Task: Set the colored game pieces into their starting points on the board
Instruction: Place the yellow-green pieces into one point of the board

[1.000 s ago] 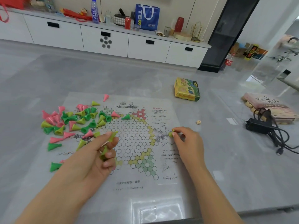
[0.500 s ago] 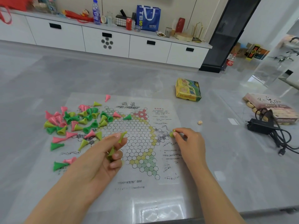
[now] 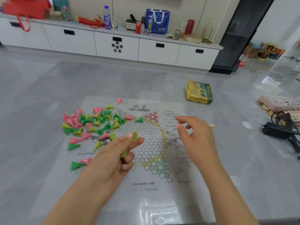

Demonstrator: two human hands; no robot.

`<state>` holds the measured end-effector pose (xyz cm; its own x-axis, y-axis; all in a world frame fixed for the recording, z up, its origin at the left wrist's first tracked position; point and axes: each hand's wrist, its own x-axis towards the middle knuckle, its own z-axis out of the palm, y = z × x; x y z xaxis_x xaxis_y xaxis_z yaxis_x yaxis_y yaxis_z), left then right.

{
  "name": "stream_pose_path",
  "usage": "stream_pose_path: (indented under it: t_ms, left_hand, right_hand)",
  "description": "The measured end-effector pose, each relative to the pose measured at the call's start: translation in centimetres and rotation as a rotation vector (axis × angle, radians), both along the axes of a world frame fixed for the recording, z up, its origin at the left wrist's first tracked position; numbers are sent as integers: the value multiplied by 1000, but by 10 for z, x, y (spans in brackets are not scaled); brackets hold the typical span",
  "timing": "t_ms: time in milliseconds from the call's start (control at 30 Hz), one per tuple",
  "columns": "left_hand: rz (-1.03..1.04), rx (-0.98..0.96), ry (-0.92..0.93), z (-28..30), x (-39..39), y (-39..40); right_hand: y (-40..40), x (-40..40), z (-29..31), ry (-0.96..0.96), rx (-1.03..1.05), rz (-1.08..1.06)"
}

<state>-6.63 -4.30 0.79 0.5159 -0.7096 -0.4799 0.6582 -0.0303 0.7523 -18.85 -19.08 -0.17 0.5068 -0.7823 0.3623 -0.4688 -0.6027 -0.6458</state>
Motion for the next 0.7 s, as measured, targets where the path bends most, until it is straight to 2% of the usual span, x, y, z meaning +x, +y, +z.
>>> stream_pose_path:
  t_ms: [100,200,400,567,633,700]
  left_hand:
    - [-43,4,-82,-1,-4,-1]
    - [-55,-4,-131,-2,-7,-3]
    - [-38,-10,-122,-5,-6,-5]
    - [-41,14,-161,-7,-6,-7]
    - [-78,77,-270,-5,-4,-6]
    - [-102,220,-545,-4,6,-4]
  right_hand:
    - [38,20,24,-76,124,317]
    - [53,29,25,-119,138,430]
    - [49,28,23,-191,347,434]
    - [48,27,22,-198,312,434]
    - [48,27,22,-185,273,410]
    - [43,24,22,-191,286,332]
